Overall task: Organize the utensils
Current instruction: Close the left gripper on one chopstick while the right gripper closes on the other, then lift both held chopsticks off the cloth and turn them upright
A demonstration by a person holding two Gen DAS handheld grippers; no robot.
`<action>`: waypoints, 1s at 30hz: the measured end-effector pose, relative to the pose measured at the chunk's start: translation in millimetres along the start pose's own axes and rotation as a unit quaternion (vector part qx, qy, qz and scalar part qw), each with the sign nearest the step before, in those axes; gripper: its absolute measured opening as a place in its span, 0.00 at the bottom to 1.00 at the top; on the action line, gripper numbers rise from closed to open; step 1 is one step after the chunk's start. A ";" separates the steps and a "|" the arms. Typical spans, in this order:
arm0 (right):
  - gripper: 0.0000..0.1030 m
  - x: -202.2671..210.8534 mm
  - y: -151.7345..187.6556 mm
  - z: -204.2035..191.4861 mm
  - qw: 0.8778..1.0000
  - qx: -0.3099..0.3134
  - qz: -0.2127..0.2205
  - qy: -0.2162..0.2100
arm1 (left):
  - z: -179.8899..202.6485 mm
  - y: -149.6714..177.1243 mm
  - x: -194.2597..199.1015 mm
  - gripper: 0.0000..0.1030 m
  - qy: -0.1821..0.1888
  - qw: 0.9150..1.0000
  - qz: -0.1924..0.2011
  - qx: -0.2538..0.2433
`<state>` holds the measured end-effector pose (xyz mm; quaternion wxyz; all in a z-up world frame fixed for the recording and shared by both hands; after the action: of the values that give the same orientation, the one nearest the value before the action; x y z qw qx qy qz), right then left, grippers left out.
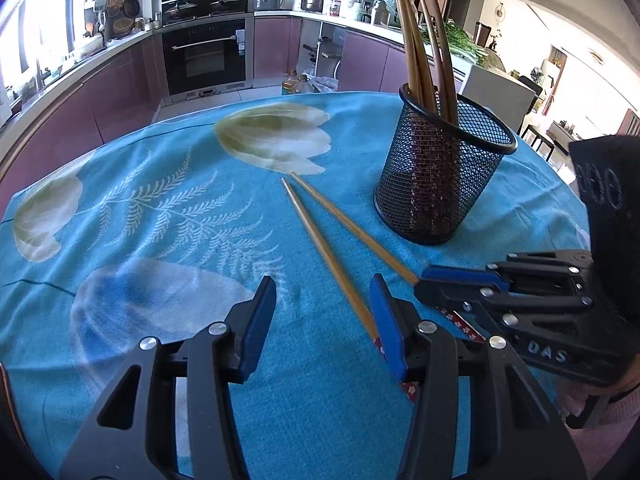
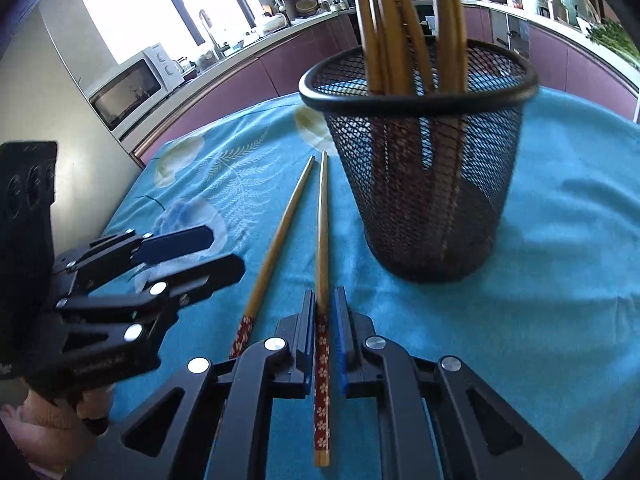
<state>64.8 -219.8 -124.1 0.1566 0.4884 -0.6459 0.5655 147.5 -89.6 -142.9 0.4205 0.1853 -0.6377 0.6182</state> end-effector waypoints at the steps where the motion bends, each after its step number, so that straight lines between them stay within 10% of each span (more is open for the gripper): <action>1: 0.08 1.2 1.1 0.3 1.000 0.001 0.000 0.000 | 1.3 -1.7 -3.3 0.44 -0.002 1.000 -0.004 -0.002; 15: 0.10 -4.7 -9.1 -2.1 0.999 0.038 0.002 0.019 | 6.5 -8.4 -33.6 0.17 -0.003 0.999 -0.039 -0.008; 30: 0.08 4.7 0.6 -1.5 0.999 0.037 -0.005 0.014 | 1.9 11.0 -15.0 0.13 0.005 0.999 -0.045 -0.006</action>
<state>61.6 -220.7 -120.4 0.1503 0.4891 -0.6199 0.5949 147.3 -93.8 -161.1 0.4521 0.2082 -0.6301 0.5959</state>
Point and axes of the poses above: each gripper's, at about its wrist camera, not at the fingertips, and x roughly against the way its jaws point, z to its right, y to its underside, the point moved 4 cm from there along -x, roughly the way its jaws point, and after that the axes turned 3 degrees about x, right-handed, at the moved point
